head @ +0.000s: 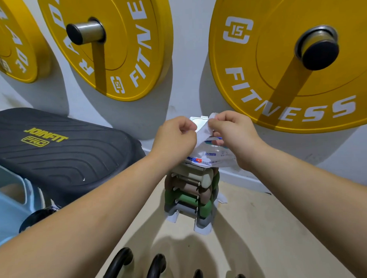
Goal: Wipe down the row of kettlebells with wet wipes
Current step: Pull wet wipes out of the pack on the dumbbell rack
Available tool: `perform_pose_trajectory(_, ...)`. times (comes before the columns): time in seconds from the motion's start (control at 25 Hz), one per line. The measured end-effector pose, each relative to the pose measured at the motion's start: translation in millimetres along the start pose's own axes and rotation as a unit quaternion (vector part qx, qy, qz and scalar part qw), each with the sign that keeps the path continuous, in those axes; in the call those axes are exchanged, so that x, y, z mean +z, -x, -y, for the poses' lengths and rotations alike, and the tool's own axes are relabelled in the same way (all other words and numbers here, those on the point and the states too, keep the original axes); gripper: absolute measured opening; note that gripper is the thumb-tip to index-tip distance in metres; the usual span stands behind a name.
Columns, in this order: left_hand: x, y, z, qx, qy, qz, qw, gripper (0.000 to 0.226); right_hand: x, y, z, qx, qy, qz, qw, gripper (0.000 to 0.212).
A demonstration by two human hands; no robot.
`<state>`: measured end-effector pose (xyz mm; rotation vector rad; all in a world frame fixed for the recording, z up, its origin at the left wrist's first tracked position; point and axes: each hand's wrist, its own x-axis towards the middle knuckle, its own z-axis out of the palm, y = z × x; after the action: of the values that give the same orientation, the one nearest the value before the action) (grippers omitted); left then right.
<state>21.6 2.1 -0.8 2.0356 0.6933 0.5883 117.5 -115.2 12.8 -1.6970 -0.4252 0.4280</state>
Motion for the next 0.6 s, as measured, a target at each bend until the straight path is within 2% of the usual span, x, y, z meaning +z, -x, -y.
perform_pose_trajectory(0.08,1.7,-1.7,-8.9,0.001,0.035,-0.024,0.999,0.026,-2.1,3.7,1.6,-0.014,0.001,0.043,0.999,0.016)
perform_pose_trajectory(0.16,2.7,-3.6,-15.8,-0.047,0.102,0.002,0.994,0.044,-4.1,6.0,-0.2,-0.013,0.007,0.058,0.998,0.019)
perform_pose_trajectory(0.2,2.6,-3.5,-18.4,-0.076,0.123,0.021,0.989,0.046,-5.9,5.8,-2.2,-0.009,0.010,0.058,0.998,0.019)
perform_pose_trajectory(0.28,5.0,-3.3,-19.1,-0.116,0.129,0.049,0.984,0.038,-10.6,4.6,-5.6,-0.008,0.024,0.058,0.998,0.016)
perform_pose_trajectory(0.48,12.1,-6.5,-15.6,-0.125,0.136,0.066,0.981,0.042,-14.6,2.9,-13.4,-0.015,0.057,0.053,0.997,0.021)
perform_pose_trajectory(0.6,15.9,-6.4,-14.2,-0.136,0.138,0.057,0.979,0.035,-14.8,-0.1,-20.5,0.000,0.048,0.035,0.998,0.024)
